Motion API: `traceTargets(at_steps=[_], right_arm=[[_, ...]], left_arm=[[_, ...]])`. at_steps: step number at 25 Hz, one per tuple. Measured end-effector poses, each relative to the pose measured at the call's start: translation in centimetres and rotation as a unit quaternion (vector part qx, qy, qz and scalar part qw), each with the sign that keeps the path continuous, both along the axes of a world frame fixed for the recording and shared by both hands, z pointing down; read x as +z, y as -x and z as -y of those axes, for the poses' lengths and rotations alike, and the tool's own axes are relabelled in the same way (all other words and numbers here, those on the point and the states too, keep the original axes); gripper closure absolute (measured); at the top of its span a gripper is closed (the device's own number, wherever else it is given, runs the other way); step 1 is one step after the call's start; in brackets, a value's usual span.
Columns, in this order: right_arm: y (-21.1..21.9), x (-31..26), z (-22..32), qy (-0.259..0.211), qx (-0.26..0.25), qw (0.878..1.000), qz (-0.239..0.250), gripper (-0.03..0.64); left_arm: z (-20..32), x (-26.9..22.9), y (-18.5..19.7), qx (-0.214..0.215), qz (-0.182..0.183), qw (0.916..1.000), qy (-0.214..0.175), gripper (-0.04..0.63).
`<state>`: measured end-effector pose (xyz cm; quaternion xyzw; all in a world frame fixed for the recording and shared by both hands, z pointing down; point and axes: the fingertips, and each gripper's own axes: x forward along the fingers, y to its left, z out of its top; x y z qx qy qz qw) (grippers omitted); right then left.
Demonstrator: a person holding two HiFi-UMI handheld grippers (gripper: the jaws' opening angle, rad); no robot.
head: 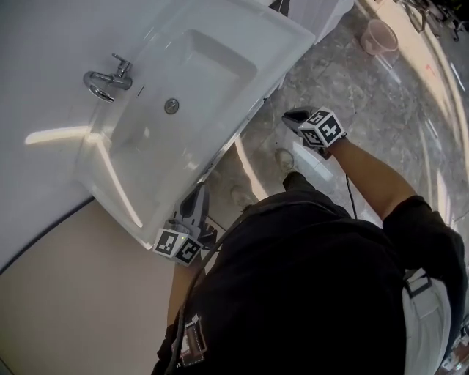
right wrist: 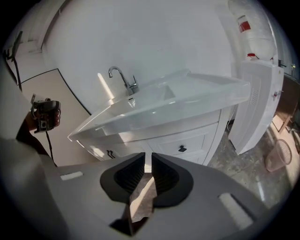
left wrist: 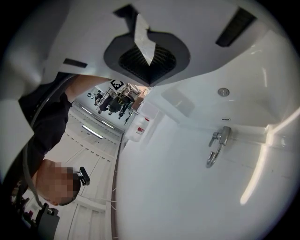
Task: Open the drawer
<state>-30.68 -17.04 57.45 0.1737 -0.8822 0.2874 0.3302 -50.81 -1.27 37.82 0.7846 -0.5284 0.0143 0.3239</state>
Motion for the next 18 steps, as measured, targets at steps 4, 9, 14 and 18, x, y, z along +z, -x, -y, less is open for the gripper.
traceTargets(at_steps=[4, 9, 14, 18], right_arm=[[0.2, 3.3, -0.2, -0.003, 0.011, 1.000, -0.018, 0.594], [0.7, 7.2, 0.3, -0.008, 0.017, 0.999, -0.037, 0.589], [0.5, 11.4, 0.9, -0.008, 0.025, 0.998, -0.055, 0.578], [0.0, 15.9, 1.0, 0.017, 0.054, 0.997, -0.045, 0.568]], left_arm=[[0.5, 4.3, -2.0, 0.037, -0.018, 0.9988, 0.029, 0.604], [1.0, 8.8, -5.0, 0.095, -0.027, 0.9933, 0.059, 0.604], [1.3, 12.8, -6.8, 0.126, -0.036, 0.9885, 0.075, 0.604], [1.1, 15.9, -8.3, 0.142, -0.037, 0.9854, 0.086, 0.604]])
